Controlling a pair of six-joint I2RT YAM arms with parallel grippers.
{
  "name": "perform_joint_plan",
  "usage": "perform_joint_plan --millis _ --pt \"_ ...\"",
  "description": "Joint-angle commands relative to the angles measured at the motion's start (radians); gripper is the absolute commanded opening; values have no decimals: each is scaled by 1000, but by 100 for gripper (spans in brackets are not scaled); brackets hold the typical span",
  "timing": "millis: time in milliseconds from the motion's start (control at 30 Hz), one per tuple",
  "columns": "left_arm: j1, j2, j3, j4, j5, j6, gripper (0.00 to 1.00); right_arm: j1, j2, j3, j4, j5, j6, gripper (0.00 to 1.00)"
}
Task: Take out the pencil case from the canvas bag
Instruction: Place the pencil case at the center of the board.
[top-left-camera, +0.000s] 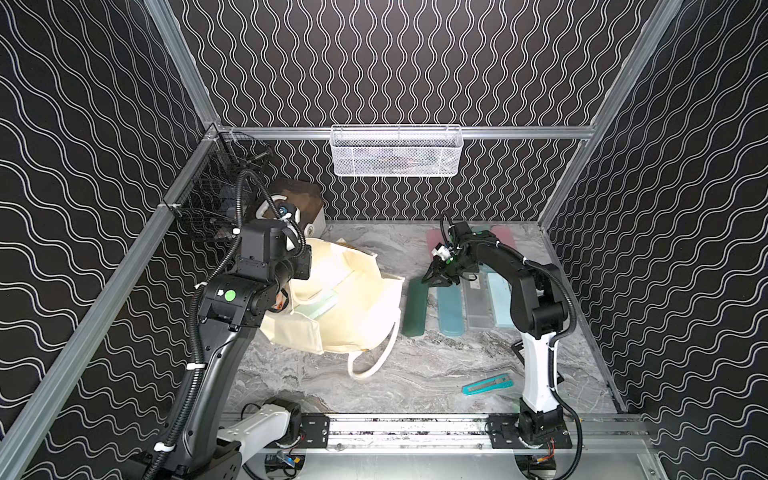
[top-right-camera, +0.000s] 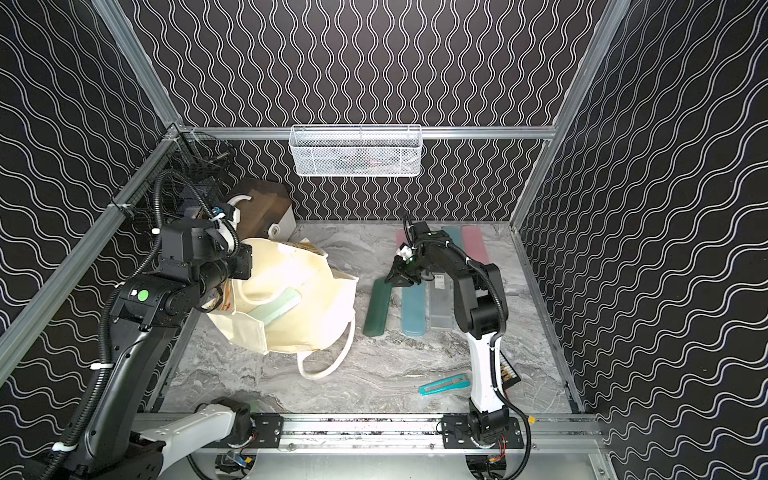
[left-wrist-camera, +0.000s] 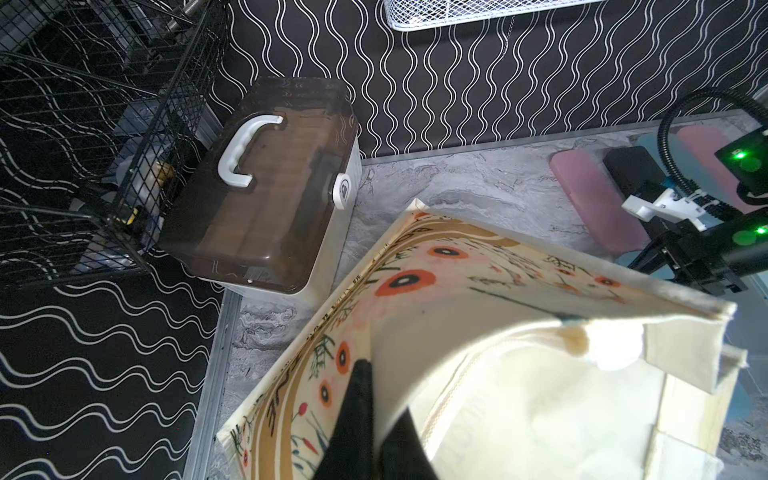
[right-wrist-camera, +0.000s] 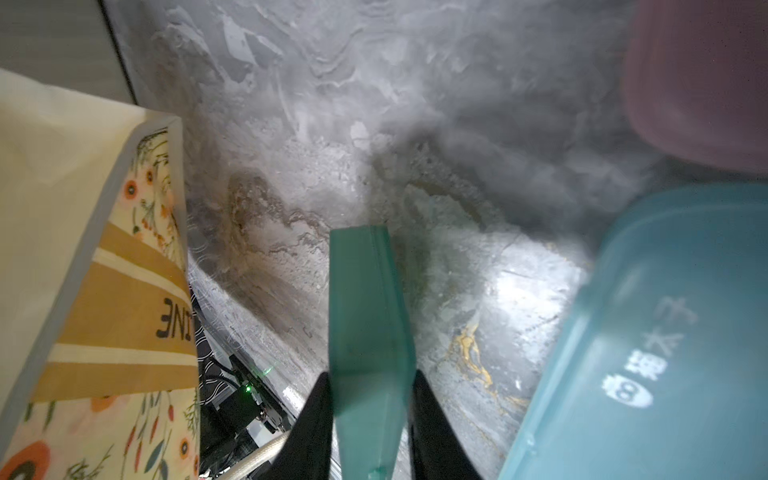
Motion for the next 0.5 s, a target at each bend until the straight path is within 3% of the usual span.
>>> perform_joint_plan --millis 0,200,467 --pt "0 -5 2 49 -13 2 0 -5 27 28 -12 15 -5 37" --pt "1 7 12 41 -32 2 0 -7 -30 -3 32 89 23 51" --pt "2 109 78 15 -113 -15 0 47 -281 -226 83 357 76 57"
